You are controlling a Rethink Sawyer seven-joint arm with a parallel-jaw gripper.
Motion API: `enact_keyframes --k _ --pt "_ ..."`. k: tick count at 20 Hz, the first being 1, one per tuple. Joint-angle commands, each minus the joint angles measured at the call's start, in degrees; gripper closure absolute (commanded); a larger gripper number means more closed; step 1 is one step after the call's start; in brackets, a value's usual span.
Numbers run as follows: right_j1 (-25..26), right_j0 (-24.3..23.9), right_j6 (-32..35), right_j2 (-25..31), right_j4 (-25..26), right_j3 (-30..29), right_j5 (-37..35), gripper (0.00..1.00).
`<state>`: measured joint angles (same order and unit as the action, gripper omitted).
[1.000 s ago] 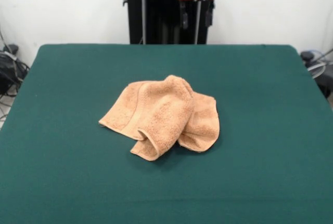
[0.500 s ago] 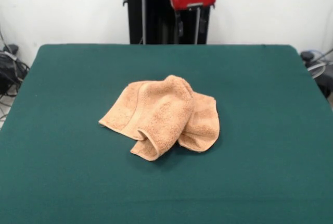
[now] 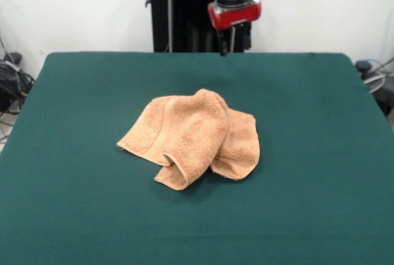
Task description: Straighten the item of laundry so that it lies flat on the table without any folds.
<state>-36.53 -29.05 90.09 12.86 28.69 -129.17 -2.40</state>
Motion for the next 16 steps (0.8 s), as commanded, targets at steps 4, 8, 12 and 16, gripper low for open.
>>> enact_keyframes --k 4,8,12,16 --pt "8.6 1.0 6.2 -4.2 5.0 7.0 6.7 0.0" --pt "8.9 0.7 4.4 -4.0 6.5 8.0 5.3 0.0" --pt "9.0 -0.8 2.5 -2.2 8.0 9.0 2.5 0.0" --pt "9.5 -0.8 5.5 -3.6 7.2 8.5 4.8 0.0"
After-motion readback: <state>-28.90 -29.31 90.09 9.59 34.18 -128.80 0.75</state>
